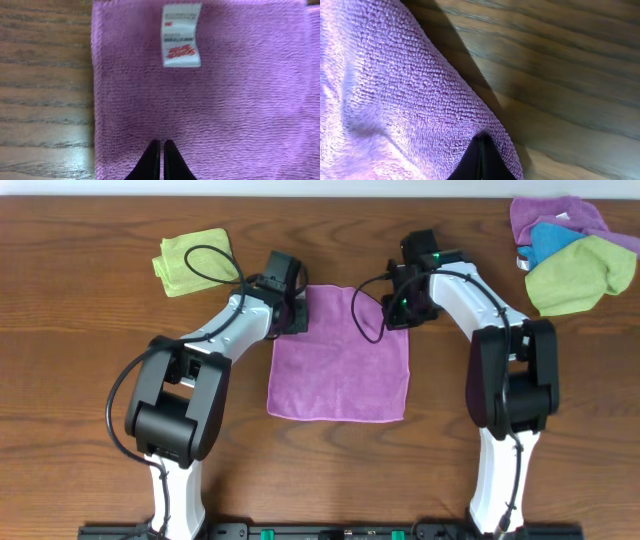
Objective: Fold the cloth
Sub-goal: 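Hold the top corners with both grippers, straightening the cloth square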
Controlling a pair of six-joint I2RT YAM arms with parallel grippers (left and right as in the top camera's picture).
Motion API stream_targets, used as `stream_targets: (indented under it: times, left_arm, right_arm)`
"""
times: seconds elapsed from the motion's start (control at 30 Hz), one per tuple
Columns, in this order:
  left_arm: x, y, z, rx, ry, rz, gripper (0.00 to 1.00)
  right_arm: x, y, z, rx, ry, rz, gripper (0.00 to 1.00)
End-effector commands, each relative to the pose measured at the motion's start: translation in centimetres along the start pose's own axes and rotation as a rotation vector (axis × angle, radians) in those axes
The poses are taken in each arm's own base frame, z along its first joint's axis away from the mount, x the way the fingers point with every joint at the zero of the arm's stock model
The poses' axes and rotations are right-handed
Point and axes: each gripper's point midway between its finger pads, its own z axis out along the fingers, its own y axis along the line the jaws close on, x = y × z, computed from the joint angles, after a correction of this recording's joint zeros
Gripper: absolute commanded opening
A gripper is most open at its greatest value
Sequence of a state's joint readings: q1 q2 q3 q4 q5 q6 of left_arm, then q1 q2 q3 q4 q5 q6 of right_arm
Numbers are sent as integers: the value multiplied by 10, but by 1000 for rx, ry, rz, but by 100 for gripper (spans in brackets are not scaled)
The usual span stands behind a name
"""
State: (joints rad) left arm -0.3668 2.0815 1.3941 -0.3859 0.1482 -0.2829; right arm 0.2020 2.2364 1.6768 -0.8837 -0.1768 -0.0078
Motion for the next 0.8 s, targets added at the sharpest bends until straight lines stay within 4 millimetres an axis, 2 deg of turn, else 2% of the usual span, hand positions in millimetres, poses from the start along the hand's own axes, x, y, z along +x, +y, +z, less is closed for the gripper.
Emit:
stream_targets:
  times: [0.0,0.23,0.33,0.37,0.4,0.5,0.6,0.7,0.77]
  left_arm:
    - [-13,-7,-5,23,-26,19,6]
    - [-4,-9,-5,39,11,17,6]
    - [-2,-9,-5,37,19,17,6]
    - [-2,-9,-5,37,19,17,6]
    - [-2,-9,-6,37,19,17,6]
    - [-1,-10,-7,43,26,17,6]
    - [-3,-12,-11,45,36,16,6]
    - [-8,-15,-17,45,38,34,6]
    - [-14,-17,-24,46,36,50,6]
  right_arm:
    - [-5,12,5,-42,7,3,1]
    - [1,14,1,-42,35,11,1]
    - [-1,13,-7,-36,22,31,1]
    - [-3,12,-12,-30,8,29,6]
    - [-6,10,-17,-13,-7,28,19]
    - [-15,4,-39,41,-60,20,41]
    - [-23,9,-65,43,-123,10,46]
    - [-28,12,-86,42,-174,2,45]
    - [-32,15,-100,41,-208,-2,40]
